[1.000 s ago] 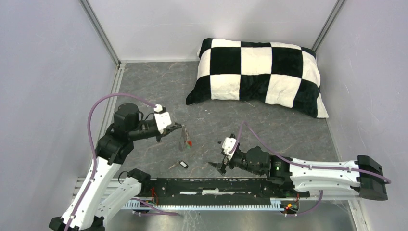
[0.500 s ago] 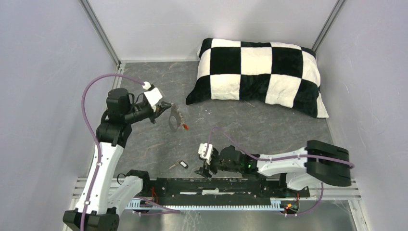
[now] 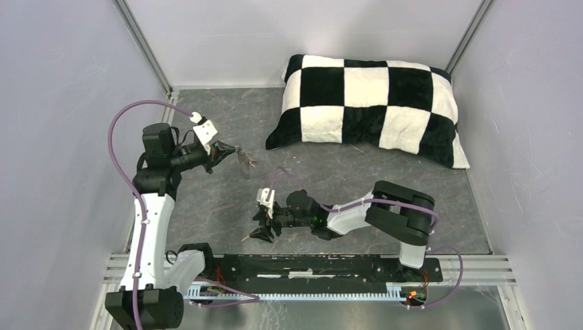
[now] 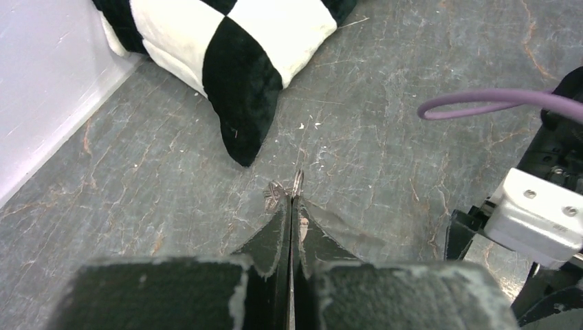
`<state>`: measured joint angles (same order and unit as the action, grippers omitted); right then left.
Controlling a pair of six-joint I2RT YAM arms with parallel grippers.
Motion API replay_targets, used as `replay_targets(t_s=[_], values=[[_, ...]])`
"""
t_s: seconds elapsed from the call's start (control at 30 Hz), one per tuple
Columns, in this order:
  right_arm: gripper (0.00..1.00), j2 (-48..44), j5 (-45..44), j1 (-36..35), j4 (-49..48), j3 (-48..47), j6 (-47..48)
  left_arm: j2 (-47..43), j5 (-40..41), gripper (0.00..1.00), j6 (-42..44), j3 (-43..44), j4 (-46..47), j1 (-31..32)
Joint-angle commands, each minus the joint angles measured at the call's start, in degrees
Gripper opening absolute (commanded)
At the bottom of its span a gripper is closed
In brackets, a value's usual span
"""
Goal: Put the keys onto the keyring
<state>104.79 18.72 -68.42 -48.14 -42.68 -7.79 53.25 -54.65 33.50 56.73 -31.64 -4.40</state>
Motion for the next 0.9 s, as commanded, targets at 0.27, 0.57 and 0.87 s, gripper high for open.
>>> replay_targets(t_s=[0.27, 0.57, 0.87], values=[[0.6, 5.6, 0.5, 1.0, -1.5, -1.8, 1.9, -0.5, -5.6, 0.02, 2.9, -1.0, -0.7, -1.3], [0.49, 7.8, 1.6, 0.6, -0.3, -1.7, 2.6, -1.8, -5.8, 0.02, 3.5, -1.4, -2.6, -1.4], [0.4, 9.2, -0.9, -0.6, -1.1, -2.1, 3.0, -1.8, -5.5, 0.02, 3.2, -1.8, -2.4, -1.4]])
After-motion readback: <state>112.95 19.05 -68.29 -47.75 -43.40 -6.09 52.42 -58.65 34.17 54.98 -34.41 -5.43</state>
